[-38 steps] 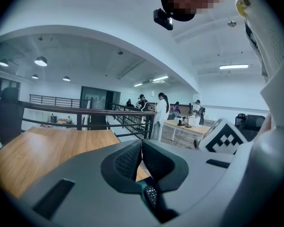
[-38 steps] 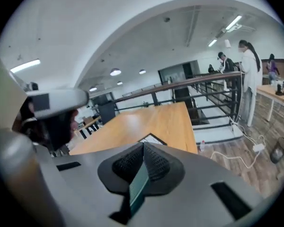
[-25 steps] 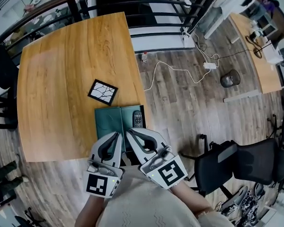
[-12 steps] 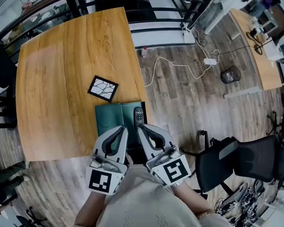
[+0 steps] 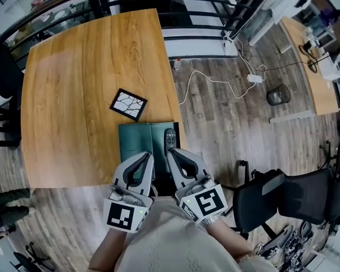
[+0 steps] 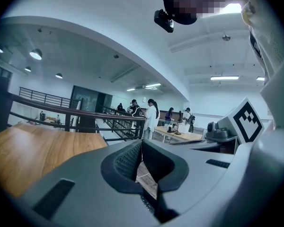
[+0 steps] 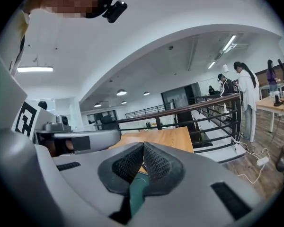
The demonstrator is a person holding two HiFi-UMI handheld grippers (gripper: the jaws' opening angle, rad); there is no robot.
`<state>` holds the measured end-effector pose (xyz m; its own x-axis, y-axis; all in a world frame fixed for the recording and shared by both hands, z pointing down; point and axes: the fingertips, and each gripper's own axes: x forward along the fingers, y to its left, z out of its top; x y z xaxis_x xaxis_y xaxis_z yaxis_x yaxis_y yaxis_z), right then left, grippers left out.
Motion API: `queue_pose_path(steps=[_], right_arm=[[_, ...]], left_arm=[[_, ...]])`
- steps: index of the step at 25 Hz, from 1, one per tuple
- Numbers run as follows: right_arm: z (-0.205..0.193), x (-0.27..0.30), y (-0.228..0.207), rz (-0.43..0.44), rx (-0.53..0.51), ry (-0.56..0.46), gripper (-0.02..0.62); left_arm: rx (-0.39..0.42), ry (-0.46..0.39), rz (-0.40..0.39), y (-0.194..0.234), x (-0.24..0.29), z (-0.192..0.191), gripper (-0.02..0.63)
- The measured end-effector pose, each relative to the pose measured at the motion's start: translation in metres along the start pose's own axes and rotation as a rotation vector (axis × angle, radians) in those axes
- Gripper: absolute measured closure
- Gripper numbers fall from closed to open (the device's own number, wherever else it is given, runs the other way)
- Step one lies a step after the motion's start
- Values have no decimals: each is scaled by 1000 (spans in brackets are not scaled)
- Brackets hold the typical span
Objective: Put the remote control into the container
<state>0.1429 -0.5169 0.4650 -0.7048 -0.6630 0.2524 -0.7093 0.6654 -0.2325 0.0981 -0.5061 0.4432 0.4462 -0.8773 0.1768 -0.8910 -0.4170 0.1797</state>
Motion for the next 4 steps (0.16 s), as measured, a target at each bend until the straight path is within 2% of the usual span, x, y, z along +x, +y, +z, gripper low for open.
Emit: queue_pose_path(steps=[4], right_arm=[[-4, 5, 14, 27, -11, 14, 577]], left_arm=[[-39, -9, 33, 7, -11, -2, 592]])
